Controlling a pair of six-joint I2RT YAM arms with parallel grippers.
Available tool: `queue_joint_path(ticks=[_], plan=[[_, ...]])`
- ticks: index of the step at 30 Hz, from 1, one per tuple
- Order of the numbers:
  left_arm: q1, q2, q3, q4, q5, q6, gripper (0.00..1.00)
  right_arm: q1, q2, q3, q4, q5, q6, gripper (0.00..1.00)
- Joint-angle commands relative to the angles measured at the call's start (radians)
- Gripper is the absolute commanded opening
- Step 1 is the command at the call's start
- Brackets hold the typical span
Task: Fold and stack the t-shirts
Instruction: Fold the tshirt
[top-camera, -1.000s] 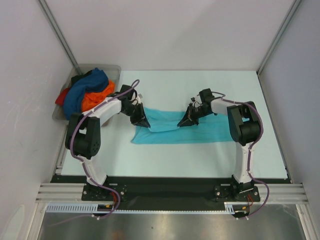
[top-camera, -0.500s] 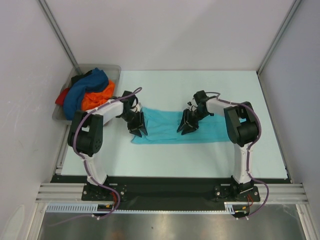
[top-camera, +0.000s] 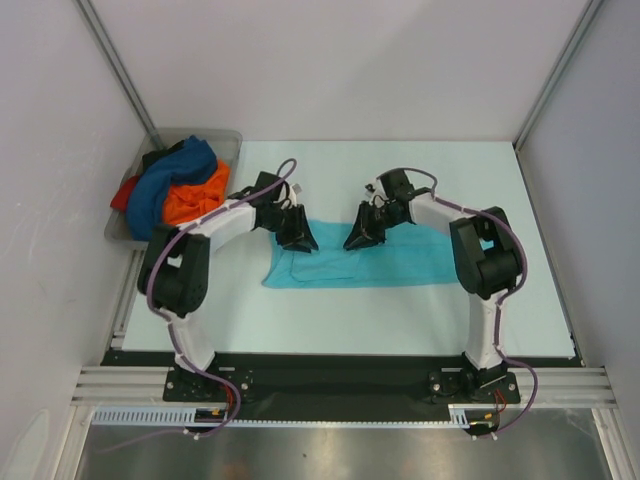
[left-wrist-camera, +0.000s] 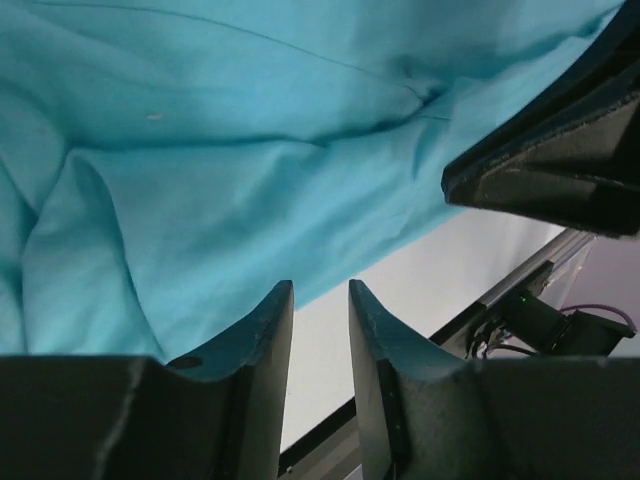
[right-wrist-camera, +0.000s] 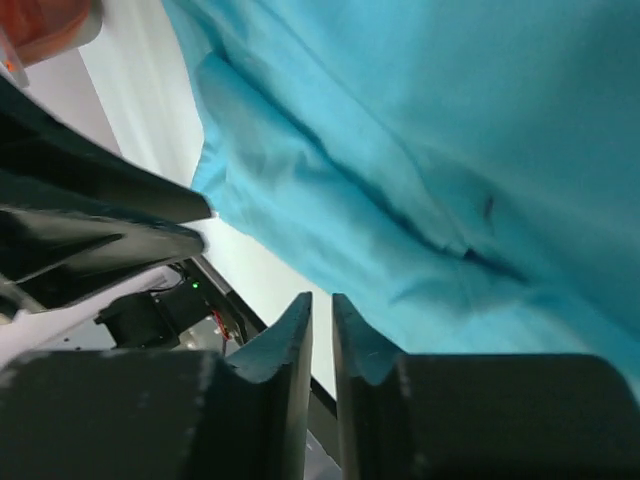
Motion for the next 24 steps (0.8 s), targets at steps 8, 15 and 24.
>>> queue_joint_path(ticks=[8, 15, 24], plan=[[0.011, 0.216, -0.011, 0.115, -0.090, 0.069, 0.32, -0.044, 0.178, -0.078, 0.166, -0.096, -0.020, 0.07], [0.019, 0.106, -0.037, 0.083, -0.232, 0.136, 0.36, -0.134, 0.158, -0.091, 0.141, -0.092, -0.103, 0.18], [-0.020, -0.245, -0.129, 0.032, -0.247, 0.052, 0.50, -0.116, -0.080, -0.068, -0.047, 0.053, -0.094, 0.42]])
